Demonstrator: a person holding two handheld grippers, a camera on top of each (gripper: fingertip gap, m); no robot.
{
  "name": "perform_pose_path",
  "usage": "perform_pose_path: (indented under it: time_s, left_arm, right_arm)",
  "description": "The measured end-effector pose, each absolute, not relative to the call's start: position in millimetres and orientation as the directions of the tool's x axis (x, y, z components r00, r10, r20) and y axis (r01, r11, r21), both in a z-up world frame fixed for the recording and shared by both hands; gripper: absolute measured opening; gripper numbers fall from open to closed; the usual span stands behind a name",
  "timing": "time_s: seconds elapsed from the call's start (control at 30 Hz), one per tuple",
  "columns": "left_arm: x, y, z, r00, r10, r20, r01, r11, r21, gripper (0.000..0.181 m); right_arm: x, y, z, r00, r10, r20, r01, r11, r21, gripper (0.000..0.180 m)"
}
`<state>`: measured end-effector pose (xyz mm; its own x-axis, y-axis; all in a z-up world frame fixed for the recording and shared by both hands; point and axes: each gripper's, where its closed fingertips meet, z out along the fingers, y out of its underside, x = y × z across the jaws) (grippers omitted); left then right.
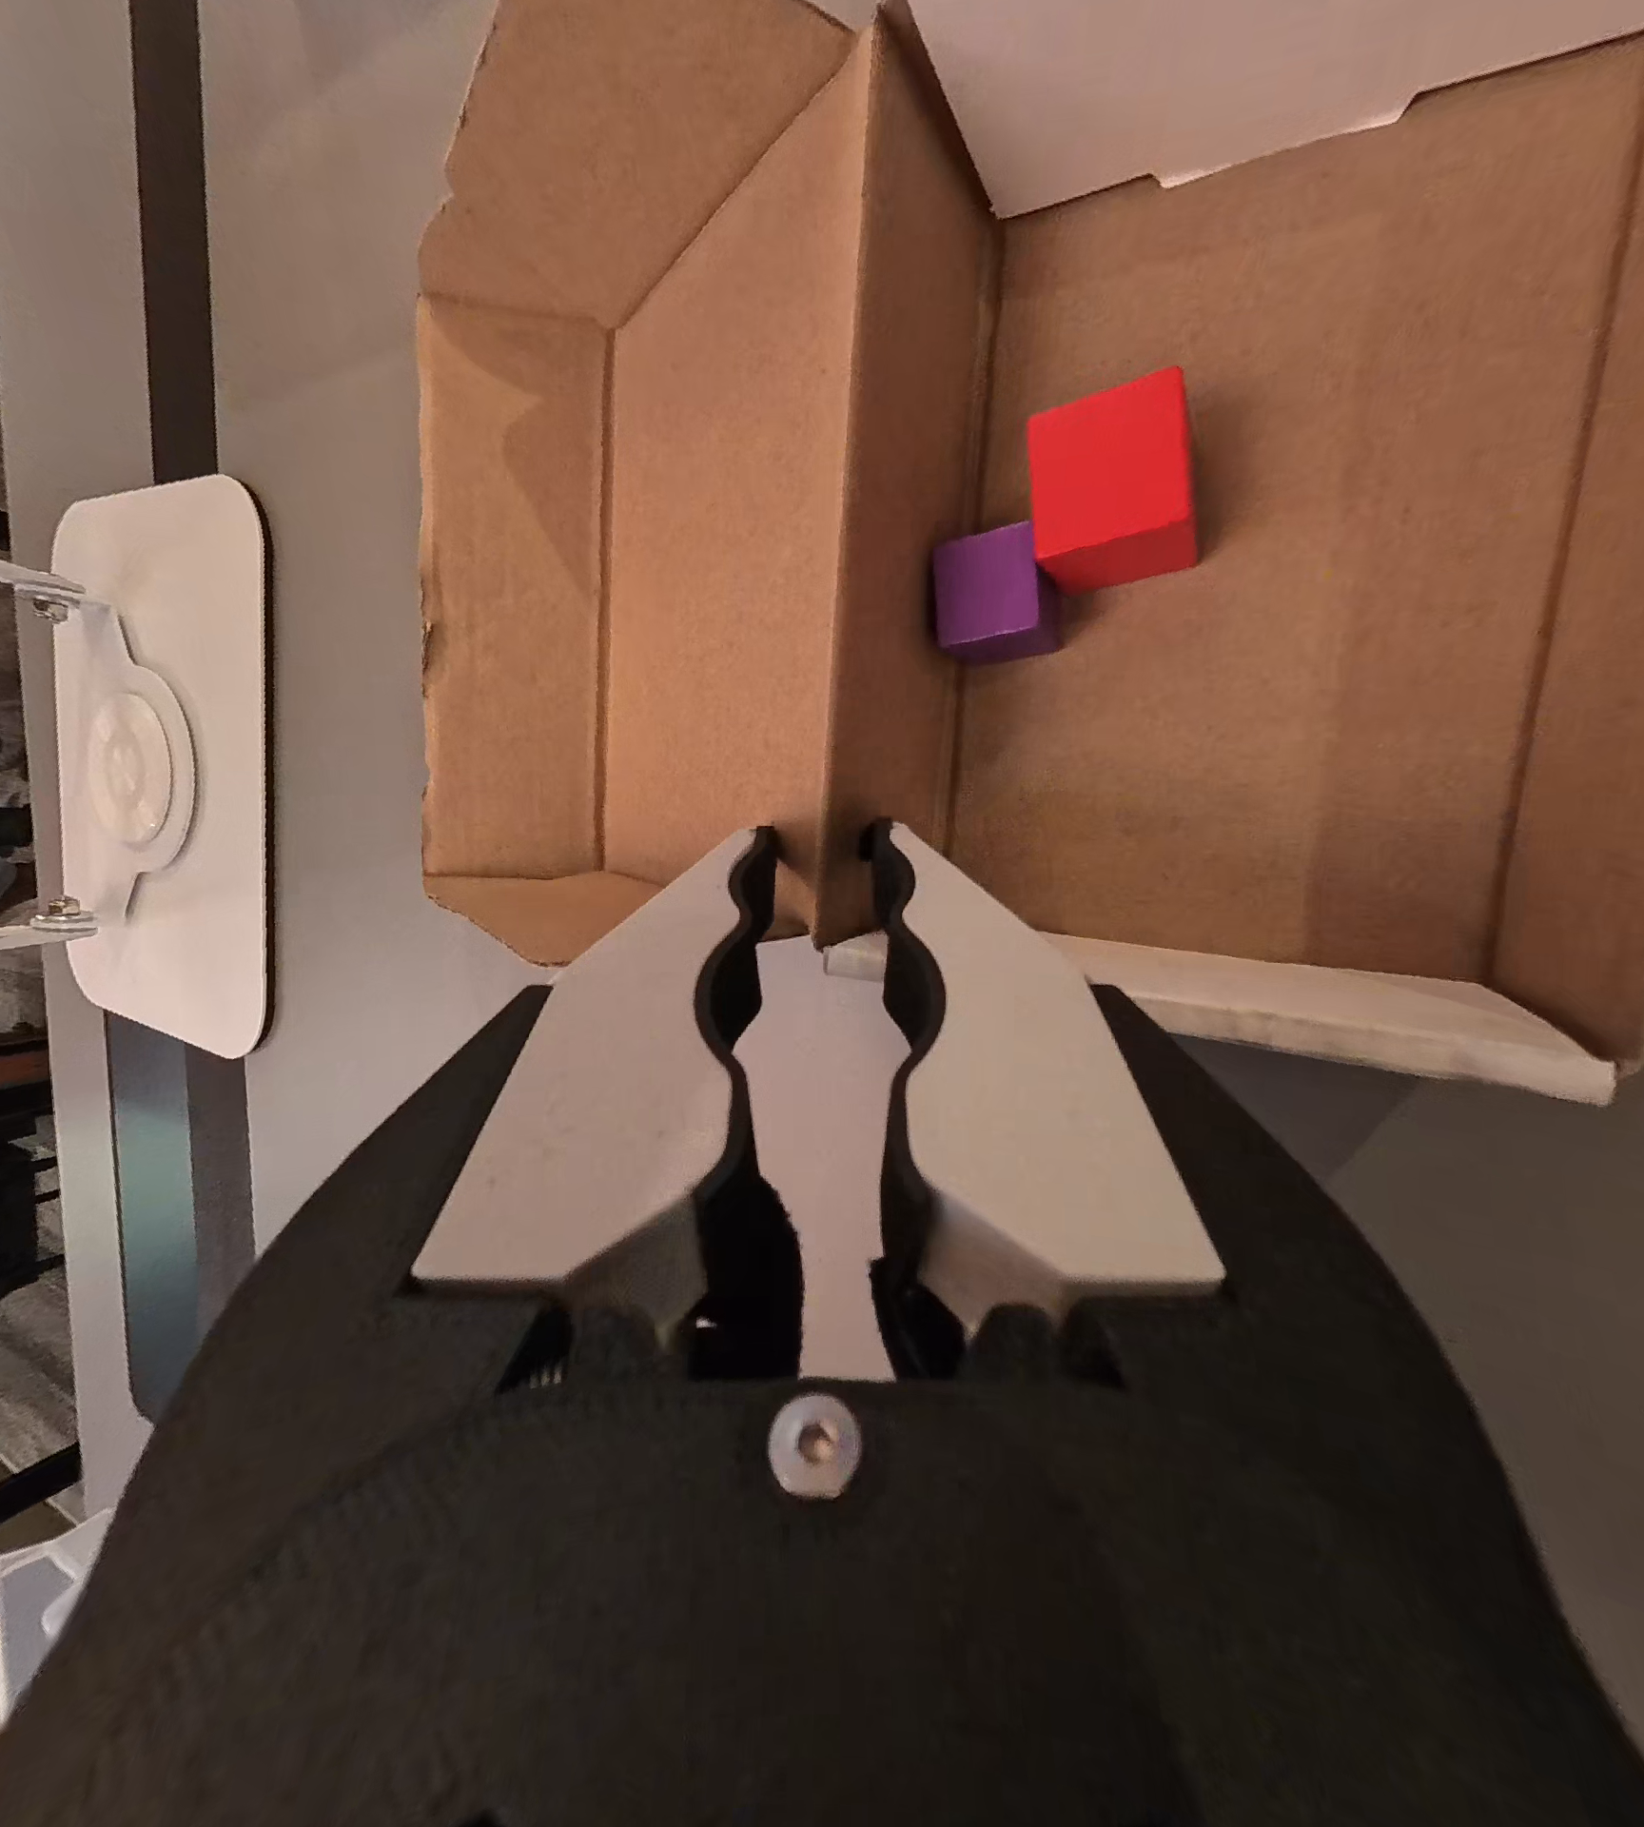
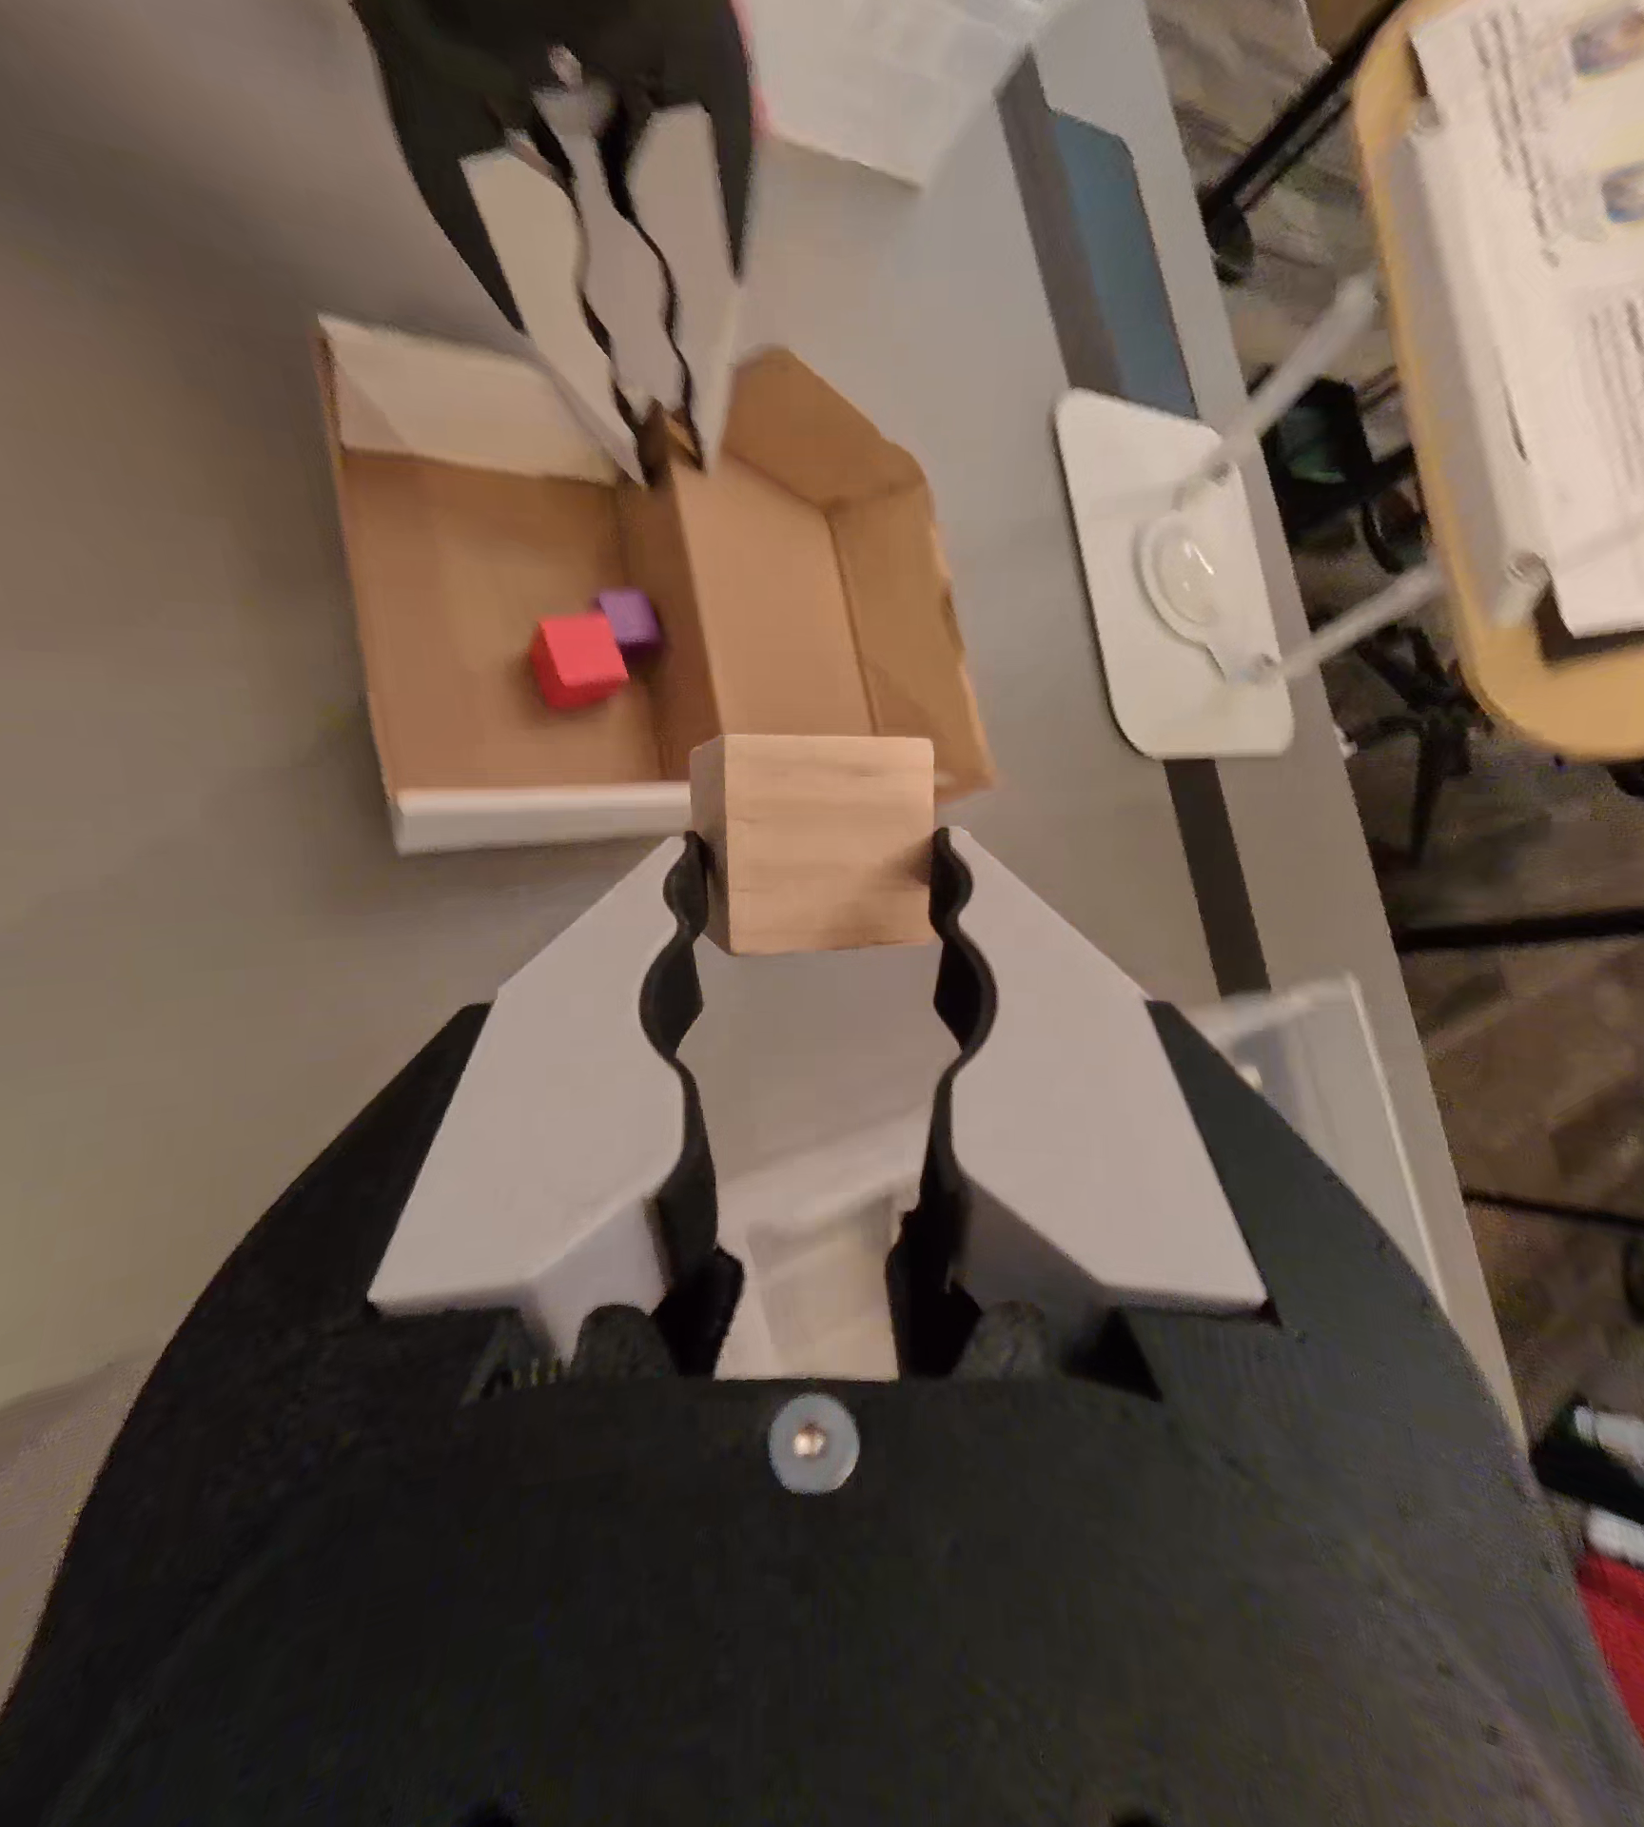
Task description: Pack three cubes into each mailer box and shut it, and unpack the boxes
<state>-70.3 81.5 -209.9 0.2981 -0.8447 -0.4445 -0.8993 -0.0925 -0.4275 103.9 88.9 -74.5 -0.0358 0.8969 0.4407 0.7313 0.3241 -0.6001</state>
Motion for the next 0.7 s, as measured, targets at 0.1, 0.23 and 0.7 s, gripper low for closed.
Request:
perform_pose_path:
  time_s: [0.1,0.23,0.7]
  left_arm:
    - [-70.3,81.3,-210.0,0.289,-0.843,-0.454,-0.906,-0.088,-0.414,0.018]
    - [-70.5,81.0,-210.0,0.283,-0.837,-0.468,-0.912,-0.084,-0.401,0.018]
    - [-69.3,81.0,-209.2,0.301,-0.817,-0.491,-0.908,-0.087,-0.410,0.017]
  right_arm:
    - [151.0,116.8,-71.7,0.026,0.892,0.452,0.798,0.253,-0.547,0.044]
    - [210.0,149.8,-103.1,-0.002,0.870,0.494,0.913,0.203,-0.353,0.044]
    - [226.8,176.3,-210.1,-0.119,0.955,0.273,0.962,0.178,-0.205,0.044]
